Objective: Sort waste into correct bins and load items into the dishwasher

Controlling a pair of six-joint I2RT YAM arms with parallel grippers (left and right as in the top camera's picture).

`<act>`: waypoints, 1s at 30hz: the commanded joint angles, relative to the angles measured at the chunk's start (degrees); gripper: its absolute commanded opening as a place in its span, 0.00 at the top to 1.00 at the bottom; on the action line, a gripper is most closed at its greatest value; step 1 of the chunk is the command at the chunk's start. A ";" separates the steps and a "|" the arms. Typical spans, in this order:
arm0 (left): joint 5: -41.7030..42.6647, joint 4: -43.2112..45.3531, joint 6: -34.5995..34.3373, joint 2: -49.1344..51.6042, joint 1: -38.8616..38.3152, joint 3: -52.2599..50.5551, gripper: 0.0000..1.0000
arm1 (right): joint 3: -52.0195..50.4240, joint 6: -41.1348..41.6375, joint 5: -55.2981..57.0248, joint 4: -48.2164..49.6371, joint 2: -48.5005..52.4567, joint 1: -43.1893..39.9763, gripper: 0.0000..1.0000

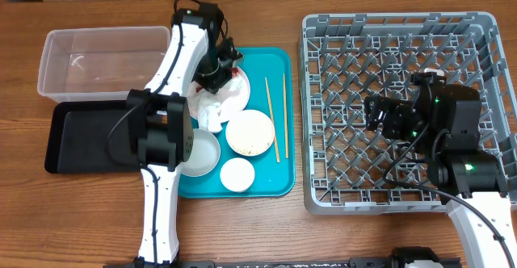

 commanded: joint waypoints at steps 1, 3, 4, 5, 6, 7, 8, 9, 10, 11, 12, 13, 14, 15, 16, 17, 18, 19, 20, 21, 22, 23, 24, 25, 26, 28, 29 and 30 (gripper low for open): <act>8.46 -3.58 -10.38 -3.17 0.13 15.19 0.96 | 1.51 0.17 0.74 0.92 -0.09 -0.15 0.00; 6.08 -5.95 -14.23 -5.01 1.31 23.19 0.96 | 1.51 0.17 0.72 0.96 -0.09 -0.15 0.00; 4.85 -6.36 -15.52 -5.49 1.92 24.92 0.96 | 1.51 0.17 0.72 0.94 -0.09 -0.15 0.00; 2.27 -6.93 -18.75 -6.51 3.39 27.71 0.96 | 1.51 0.20 0.70 0.92 -0.09 -0.15 0.00; -0.20 -7.02 -22.23 -7.34 5.35 29.64 0.96 | 1.51 0.17 0.70 0.94 -0.09 -0.15 0.00; -2.91 -6.71 -26.49 -7.80 7.98 30.95 0.96 | 1.51 0.20 0.70 1.01 -0.09 -0.15 0.00; -4.50 -6.16 -29.53 -7.80 9.81 31.23 0.96 | 1.51 0.20 0.70 0.98 -0.09 -0.15 0.00; -6.58 -5.51 -34.32 -7.74 12.37 31.15 0.96 | 1.51 0.20 0.70 0.98 -0.09 -0.15 0.00; -8.50 -5.14 -40.17 -7.41 14.80 30.82 0.96 | 1.51 0.20 0.70 0.96 -0.09 -0.15 0.00; -10.08 -5.03 -45.11 -7.21 16.57 30.23 0.96 | 1.51 0.20 0.70 0.94 -0.09 -0.15 0.00; -12.41 -4.55 -52.87 -6.99 19.10 28.83 0.96 | 1.51 0.20 0.68 0.92 -0.09 -0.15 0.00; -13.27 -4.28 -56.89 -6.73 20.37 28.02 0.96 | 1.51 0.20 0.68 0.87 -0.09 -0.15 0.00; -13.60 -3.96 -61.55 -6.36 21.90 27.06 0.96 | 1.51 0.20 0.70 0.76 -0.09 -0.15 0.00; -13.55 -3.48 -64.39 -5.88 22.86 26.27 0.96 | 1.51 0.20 0.70 0.61 -0.09 -0.15 0.00; -13.38 -2.40 -68.06 -5.05 24.33 24.83 0.96 | 1.51 0.20 0.70 0.39 -0.09 -0.15 0.00; -13.35 -0.83 -71.08 -3.96 25.53 22.88 0.96 | 1.51 0.20 0.70 0.28 -0.09 -0.15 0.00; -13.29 -0.07 -72.02 -3.61 25.92 22.10 0.96 | 1.51 0.20 0.70 0.24 -0.09 -0.15 0.00; -13.00 0.98 -72.76 -2.89 26.23 21.07 0.96 | 1.51 0.20 0.70 0.22 -0.09 -0.15 0.00; -12.74 2.47 -72.72 -2.25 26.40 20.09 0.95 | 1.51 0.20 0.70 0.22 -0.09 -0.15 0.00; -12.74 3.10 -72.70 -1.95 26.45 19.85 0.90 | 1.51 0.20 0.70 0.22 -0.09 -0.15 0.00; -12.74 3.67 -72.65 -1.29 26.47 19.82 0.69 | 1.51 0.20 0.70 0.22 -0.09 -0.15 0.00; -12.74 3.91 -72.63 -0.87 26.47 19.80 0.36 | 1.51 0.20 0.70 0.22 -0.09 -0.15 0.00; -12.74 3.85 -72.61 -0.79 26.47 19.71 0.03 | 1.51 0.20 0.70 0.22 -0.09 -0.15 0.00; -12.74 3.74 -71.19 -0.79 26.45 19.67 0.00 | 1.51 0.20 0.70 0.22 -0.09 -0.15 0.00; -12.76 3.85 -68.81 -0.87 26.34 19.74 0.00 | 1.51 0.20 0.70 0.24 -0.09 -0.15 0.00; -10.99 3.98 -62.34 -2.32 26.25 21.38 0.00 | 1.51 0.20 0.70 0.24 -0.09 -0.15 0.00; -9.77 3.21 -59.63 -3.32 26.25 22.62 0.00 | 1.51 0.20 0.70 0.24 -0.09 -0.15 0.00; -8.15 1.97 -56.83 -4.87 26.23 24.37 0.00 | 1.51 0.20 0.70 0.24 -0.09 -0.15 0.00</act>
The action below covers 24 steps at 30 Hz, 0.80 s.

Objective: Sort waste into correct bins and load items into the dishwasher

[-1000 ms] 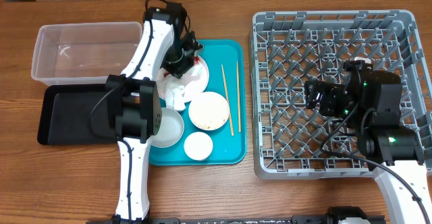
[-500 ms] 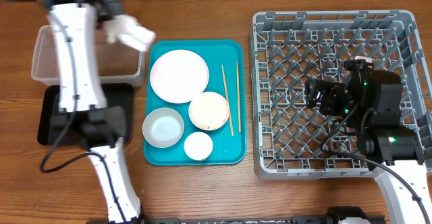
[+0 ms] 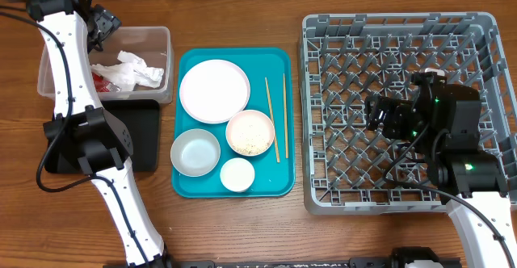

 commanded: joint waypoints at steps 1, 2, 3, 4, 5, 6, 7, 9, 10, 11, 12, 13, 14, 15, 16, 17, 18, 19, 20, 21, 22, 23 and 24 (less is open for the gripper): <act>5.31 -2.89 12.26 -5.84 -0.42 5.99 0.00 | 1.49 0.04 0.26 0.26 -0.15 -0.15 0.00; 8.09 -4.68 17.31 -8.41 -0.42 8.50 0.00 | 1.49 0.04 0.20 0.24 -0.15 -0.15 0.00; 9.35 -5.97 20.20 -10.36 -0.44 10.08 0.00 | 1.49 0.04 -0.66 0.26 -0.15 -0.15 0.00; 9.35 -7.02 22.47 -12.81 -0.46 11.30 0.00 | 1.49 0.02 -1.53 0.28 -0.15 -0.15 0.00; 9.31 -7.61 23.80 -14.47 -0.44 11.61 0.00 | 1.49 0.04 -1.97 0.26 -0.15 -0.15 0.00; 9.29 -8.28 25.00 -16.09 -0.44 11.67 0.00 | 1.49 0.02 -2.12 0.24 -0.15 -0.15 0.00; 9.31 -10.23 26.62 -18.93 -0.52 11.67 0.00 | 1.49 0.04 -2.12 0.24 -0.15 -0.15 0.00; 9.31 -13.46 27.17 -21.42 -0.55 11.67 0.00 | 1.49 0.02 -2.12 0.26 -0.15 -0.15 0.00; 9.33 -15.93 27.15 -22.73 -0.57 11.67 0.00 | 1.49 0.02 -2.12 0.26 -0.15 -0.15 0.00; 9.33 -18.40 27.17 -23.74 -0.66 11.67 0.00 | 1.49 0.02 -2.12 0.24 -0.15 -0.15 0.00; 9.35 -19.96 27.30 -24.65 -0.72 11.63 0.00 | 1.49 0.02 -2.12 0.24 -0.15 -0.15 0.00; 11.32 -19.96 29.73 -25.77 -0.72 10.88 0.02 | 1.49 0.02 -2.12 0.24 -0.15 -0.15 0.00; 13.97 -19.96 31.32 -27.19 -0.72 9.68 0.02 | 1.49 0.02 -2.12 0.24 -0.15 -0.15 0.00; 15.74 -19.96 31.43 -28.20 -0.72 9.03 0.02 | 1.49 0.02 -2.12 0.22 -0.15 -0.15 0.00; 19.41 -19.96 32.06 -30.67 -0.79 7.15 0.03 | 1.49 0.04 -2.12 -0.02 -0.15 -0.15 0.00; 21.05 -19.96 32.76 -32.48 -0.79 5.27 0.03 | 1.49 0.04 -2.14 -0.46 -0.15 -0.15 0.00; 22.10 -19.96 32.74 -34.97 -1.22 2.14 0.03 | 1.49 0.04 -2.14 -1.07 -0.15 -0.15 0.00; 22.38 -19.96 32.74 -37.09 -1.79 -0.87 0.05 | 1.49 0.04 -2.14 -1.51 -0.15 -0.15 0.00; 22.51 -19.96 32.74 -38.91 -2.51 -3.69 0.08 | 1.49 0.04 -2.14 -1.97 -0.15 -0.15 0.00; 22.53 -19.96 32.74 -40.54 -3.26 -6.32 0.08 | 1.49 0.02 -2.14 -2.23 -0.15 -0.15 0.00; 22.47 -19.96 32.74 -44.96 -5.88 -13.70 0.10 | 1.49 0.02 -2.12 -2.58 -0.15 -0.15 0.00; 22.47 -19.96 32.76 -47.76 -7.98 -18.84 0.09 | 1.49 0.02 -2.12 -2.58 -0.15 -0.15 0.00; 22.45 -19.96 33.33 -50.53 -10.69 -24.70 0.09 | 1.49 0.02 -2.12 -2.45 -0.15 -0.15 0.00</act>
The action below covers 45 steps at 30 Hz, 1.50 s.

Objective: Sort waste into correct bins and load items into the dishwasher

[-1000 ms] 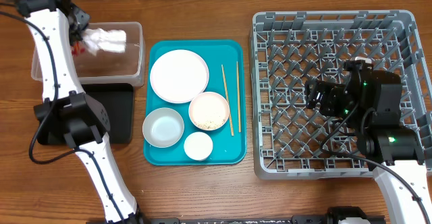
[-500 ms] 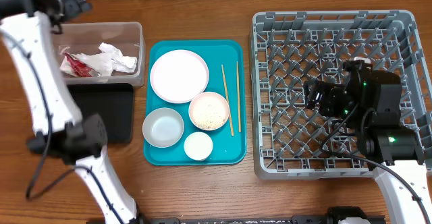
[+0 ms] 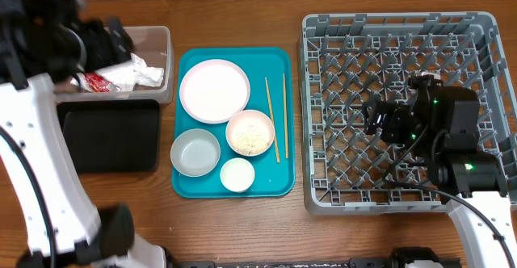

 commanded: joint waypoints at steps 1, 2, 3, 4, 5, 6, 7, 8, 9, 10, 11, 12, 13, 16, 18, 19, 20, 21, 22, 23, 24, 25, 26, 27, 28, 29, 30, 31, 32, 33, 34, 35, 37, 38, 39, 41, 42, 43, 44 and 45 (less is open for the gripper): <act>2.19 -0.35 2.01 -9.44 -7.15 -14.58 0.08 | 1.44 0.00 -0.33 0.55 -0.20 -0.15 0.00; 2.16 -0.33 2.14 -10.84 -9.94 -19.93 0.08 | 1.44 0.00 -0.33 0.79 -0.20 -0.15 0.00; 2.16 -0.33 2.71 -11.23 -11.30 -22.60 0.08 | 1.44 0.00 -0.33 0.96 -0.20 -0.15 0.00; 2.16 -0.33 3.61 -11.39 -12.87 -25.64 0.07 | 1.44 -0.02 -0.33 1.05 -0.20 -0.15 0.00; 2.19 0.33 5.62 -11.37 -15.41 -30.99 0.08 | 1.44 0.00 -0.33 1.22 -0.20 -0.15 0.00; 2.19 2.10 7.23 -11.37 -17.81 -36.74 0.08 | 1.44 0.00 -0.33 1.25 -0.20 -0.15 0.00; 2.21 4.57 7.80 -11.37 -19.82 -41.75 0.08 | 1.44 0.00 -0.33 1.25 -0.20 -0.15 0.00; 2.23 5.77 8.13 -11.37 -20.61 -43.71 0.08 | 1.44 0.00 -0.33 1.22 -0.20 -0.15 0.00; 2.21 10.21 8.44 -11.34 -23.08 -50.03 0.09 | 1.44 0.00 -0.33 1.20 -0.20 -0.15 0.00; 2.40 13.22 8.41 -11.34 -24.55 -53.90 0.09 | 1.44 0.00 -0.33 1.20 -0.20 -0.15 0.00; 2.38 16.37 8.22 -11.34 -26.01 -57.68 0.09 | 1.44 0.00 -0.33 1.20 -0.20 -0.15 0.00; 2.38 18.64 7.56 -11.34 -26.97 -60.11 0.09 | 1.44 0.00 -0.33 1.20 -0.20 -0.15 0.00; 2.38 21.70 6.05 -11.34 -28.17 -63.08 0.10 | 1.44 -0.02 -0.33 1.22 -0.20 -0.15 0.00; 1.40 29.57 2.32 -11.19 -30.60 -69.92 0.15 | 1.44 -0.02 -0.33 1.20 -0.20 -0.15 0.00; -2.03 32.46 -1.07 -10.58 -31.39 -72.98 0.16 | 1.42 0.00 -0.33 1.20 -0.20 -0.15 0.00; -4.11 33.18 -2.71 -10.05 -31.56 -74.23 0.17 | 1.40 0.00 -0.33 1.16 -0.20 -0.15 0.00; -5.16 33.48 -3.48 -9.68 -31.56 -74.93 0.18 | 1.40 0.00 -0.33 1.09 -0.20 -0.15 0.00; -5.49 33.90 -3.69 -9.27 -31.56 -75.49 0.19 | 1.40 0.00 -0.33 0.98 -0.20 -0.15 0.00; -5.40 34.49 -3.72 -8.85 -31.56 -75.80 0.22 | 1.38 0.00 -0.33 0.94 -0.20 -0.15 0.00; -5.40 35.10 -3.72 -8.48 -31.56 -75.84 0.30 | 1.33 0.00 -0.33 0.96 -0.20 -0.15 0.00; -5.40 35.63 -3.74 -8.17 -31.56 -75.84 0.39 | 1.29 0.00 -0.33 0.94 -0.20 -0.15 0.00; -5.40 35.95 -4.02 -7.89 -31.56 -75.84 0.54 | 1.29 0.00 -0.33 0.94 -0.20 -0.15 0.00; -5.38 36.33 -4.72 -7.67 -31.56 -75.84 0.69 | 1.29 0.00 -0.33 0.96 -0.20 -0.15 0.00; -5.38 36.59 -5.07 -7.63 -31.56 -75.87 0.79 | 1.29 0.00 -0.33 0.96 -0.20 -0.15 0.00; -5.22 36.98 -5.64 -7.63 -31.56 -75.87 0.95 | 1.29 0.00 -0.33 0.96 -0.20 -0.15 0.00; -5.05 37.27 -6.54 -7.63 -31.56 -75.87 0.96 | 1.29 0.00 -0.33 0.96 -0.20 -0.15 0.00; -4.35 37.42 -7.13 -7.61 -31.56 -75.82 0.96 | 1.29 0.00 -0.33 0.96 -0.20 -0.15 0.00; -3.67 37.40 -7.08 -7.63 -31.56 -75.76 0.96 | 1.29 0.00 -0.33 0.96 -0.20 -0.15 0.00; -2.49 37.11 -7.02 -7.65 -31.56 -75.47 0.96 | 1.29 0.02 -0.35 0.94 -0.20 -0.15 0.00; -0.83 36.22 -6.47 -7.65 -31.43 -74.69 0.96 | 1.29 0.02 -0.37 0.96 -0.20 -0.15 0.00; 1.07 35.19 -5.29 -7.67 -31.34 -73.66 0.96 | 1.29 0.02 -0.81 0.96 -0.20 -0.15 0.00; 2.84 34.18 -3.98 -7.67 -31.21 -72.59 0.96 | 1.29 0.04 -1.51 0.96 -0.20 -0.15 0.00; 9.79 28.72 1.33 -7.67 -30.45 -67.12 0.96 | 1.29 0.35 -5.49 1.05 -0.20 -0.15 0.00; 12.66 26.25 3.54 -7.67 -30.18 -64.65 0.96 | 1.29 1.03 -7.21 1.20 -0.20 -0.15 0.00; 15.74 23.98 5.75 -7.67 -29.86 -62.20 0.96 | 1.29 2.64 -10.62 1.49 -0.20 -0.15 0.00; 23.63 19.74 10.91 -7.67 -28.68 -55.93 0.96 | 1.29 5.97 -18.43 2.60 -0.13 -0.15 0.00; 25.31 19.37 11.56 -7.67 -28.17 -54.66 0.96 | 1.29 6.64 -21.09 3.04 -0.09 -0.15 0.00; 28.70 19.32 12.39 -7.67 -27.04 -52.83 0.96 | 1.29 7.82 -25.90 3.93 0.09 -0.11 0.00; 32.02 19.82 13.11 -7.67 -25.81 -51.87 0.96 | 1.29 8.04 -29.83 4.94 0.31 -0.04 0.00; 36.41 20.85 14.01 -7.67 -24.35 -51.49 0.96 | 1.29 8.02 -36.30 7.08 0.83 0.02 0.00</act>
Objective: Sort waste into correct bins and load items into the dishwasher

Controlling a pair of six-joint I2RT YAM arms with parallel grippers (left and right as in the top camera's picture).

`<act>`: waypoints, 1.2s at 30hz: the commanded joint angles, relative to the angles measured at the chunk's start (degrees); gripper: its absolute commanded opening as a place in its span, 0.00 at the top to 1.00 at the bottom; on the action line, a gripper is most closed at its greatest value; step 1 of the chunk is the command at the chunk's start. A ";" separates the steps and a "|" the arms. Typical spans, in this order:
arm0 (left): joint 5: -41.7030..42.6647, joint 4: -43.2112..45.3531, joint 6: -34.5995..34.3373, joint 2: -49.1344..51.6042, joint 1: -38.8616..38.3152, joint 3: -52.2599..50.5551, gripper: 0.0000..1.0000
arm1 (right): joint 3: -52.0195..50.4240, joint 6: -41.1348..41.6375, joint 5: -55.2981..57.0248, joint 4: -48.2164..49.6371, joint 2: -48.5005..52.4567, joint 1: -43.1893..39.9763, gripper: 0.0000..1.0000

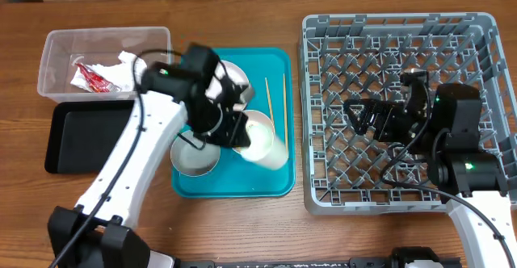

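My left gripper (pixel 236 129) reaches over the teal tray (pixel 275 58) and appears shut on the rim of a white bowl (pixel 268 148), which is tilted on its side. The grey bowl (pixel 194 159) and the white plate (pixel 236 73) show only partly from under the arm. Two chopsticks (pixel 271 106) lie at the tray's right side. Crumpled wrappers (pixel 101 73) lie in the clear bin (pixel 105 34). My right gripper (pixel 358 116) hovers open over the grey dish rack (pixel 388 22), holding nothing.
A black tray (pixel 85 139) sits in front of the clear bin at the left. The left arm's links cross the tray's left half. Any other small bowl on the tray is hidden by the tilted bowl and the arm.
My left arm was at the far left by the clear bin; it now reaches over the teal tray with a white bowl tilted in its gripper. The right gripper sits a little further left over the rack.
First my left gripper was at the white plate, where wrappers and a napkin lay. Then the waste lay in the clear bin, the plate was bare, and the arm stayed there for two moments. Now it is at the bowls.
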 commanded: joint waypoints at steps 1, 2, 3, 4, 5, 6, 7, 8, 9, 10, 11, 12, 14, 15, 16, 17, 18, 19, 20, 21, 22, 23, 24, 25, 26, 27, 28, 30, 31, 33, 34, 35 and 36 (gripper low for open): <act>19.30 1.97 6.67 -0.31 5.03 2.45 0.96 | 1.14 2.56 -21.51 5.03 1.29 0.13 0.00; 23.78 2.67 7.61 0.00 6.62 2.45 0.96 | 1.14 2.56 -23.67 6.45 1.75 0.33 0.00; 28.98 3.17 9.42 0.28 8.04 2.45 0.96 | 1.14 2.56 -26.53 8.63 2.49 0.79 0.00; 33.77 3.76 10.86 0.61 9.03 2.45 0.96 | 1.14 2.56 -29.68 11.72 3.80 1.66 0.00; 37.79 4.74 11.34 1.14 9.90 2.45 0.96 | 1.14 2.58 -32.96 14.99 5.44 2.82 0.00; 40.70 5.68 11.34 1.57 10.36 2.45 0.96 | 1.14 2.58 -34.91 17.27 6.71 3.76 0.01; 42.27 6.36 11.34 1.88 10.54 2.45 0.96 | 1.14 2.56 -36.26 18.78 7.61 4.39 0.01; 45.59 7.69 11.34 2.64 10.54 2.45 0.96 | 1.14 2.58 -38.32 21.49 9.42 5.68 0.01; 47.71 8.33 11.34 3.26 10.51 2.45 0.96 | 1.14 3.28 -39.21 23.74 10.99 6.86 0.01; 48.68 8.61 11.34 3.72 10.51 2.45 0.96 | 1.14 4.50 -39.47 26.18 12.26 7.78 0.01; 48.98 8.63 11.34 4.11 10.51 2.45 0.96 | 1.14 5.66 -39.50 28.13 13.03 8.39 0.01; 48.98 8.59 11.32 4.37 10.45 2.45 0.96 | 1.14 6.78 -39.50 30.36 13.66 9.03 0.01; 49.03 8.57 11.34 5.03 10.19 2.45 0.96 | 1.14 10.27 -39.47 37.27 14.58 10.75 0.01; 49.09 8.63 11.32 5.25 10.10 2.45 0.96 | 1.14 11.37 -39.43 39.21 14.69 11.32 0.01; 49.20 8.63 11.32 5.35 10.08 2.45 0.96 | 1.14 11.96 -39.39 41.07 14.71 12.13 0.03; 49.20 8.61 11.32 5.35 10.08 2.45 0.96 | 1.14 12.87 -38.75 42.91 14.71 13.05 0.04; 49.18 8.57 11.32 5.35 10.08 2.45 0.96 | 1.14 12.87 -38.53 43.85 14.71 13.53 0.05; 49.18 8.57 11.34 5.35 10.08 2.45 0.96 | 1.14 13.11 -38.49 45.22 14.71 14.25 0.07; 49.18 8.63 11.34 5.35 10.08 2.45 0.96 | 1.14 14.10 -38.10 46.05 14.73 14.95 0.08; 49.18 8.63 11.34 5.35 10.08 2.45 0.96 | 1.14 14.12 -38.05 46.49 14.73 15.41 0.10; 49.18 8.61 11.34 5.35 10.08 2.45 0.96 | 1.14 14.14 -37.70 46.86 14.78 16.02 0.12; 49.18 8.61 11.34 5.35 10.08 2.45 0.96 | 1.14 14.12 -37.05 46.88 14.78 16.57 0.14; 49.18 8.61 11.34 5.35 10.08 2.45 0.96 | 1.14 14.14 -36.52 46.93 14.78 16.90 0.15; 49.13 8.57 11.34 5.35 10.08 2.45 0.96 | 1.14 14.14 -35.82 47.17 14.78 17.29 0.16; 49.13 8.59 11.34 5.35 10.08 2.45 0.96 | 1.14 14.16 -35.23 47.50 14.78 17.73 0.20; 49.13 8.59 11.34 5.35 10.08 2.45 0.96 | 1.14 14.14 -35.08 47.74 14.78 18.01 0.21; 49.09 8.59 11.34 5.35 10.08 2.45 0.96 | 1.14 14.14 -34.95 47.95 14.78 18.21 0.23; 48.92 8.57 11.34 5.35 10.08 2.45 0.96 | 1.14 14.14 -34.62 48.83 14.78 18.67 0.27; 48.87 8.22 11.34 5.35 10.08 2.45 0.96 | 1.14 14.14 -34.62 49.96 14.78 18.67 0.32; 47.80 7.58 11.34 5.35 10.08 2.45 0.96 | 1.14 14.34 -34.40 51.49 14.78 18.67 0.32; 47.06 7.23 11.32 5.35 10.08 2.45 0.96 | 1.14 14.71 -33.94 52.13 14.78 18.67 0.31; 47.01 7.15 11.32 5.35 10.08 2.45 0.96 | 1.14 14.93 -33.73 52.39 14.78 18.67 0.28; 47.01 7.10 11.32 5.35 10.08 2.45 0.96 | 1.14 15.43 -33.70 52.92 14.78 18.67 0.23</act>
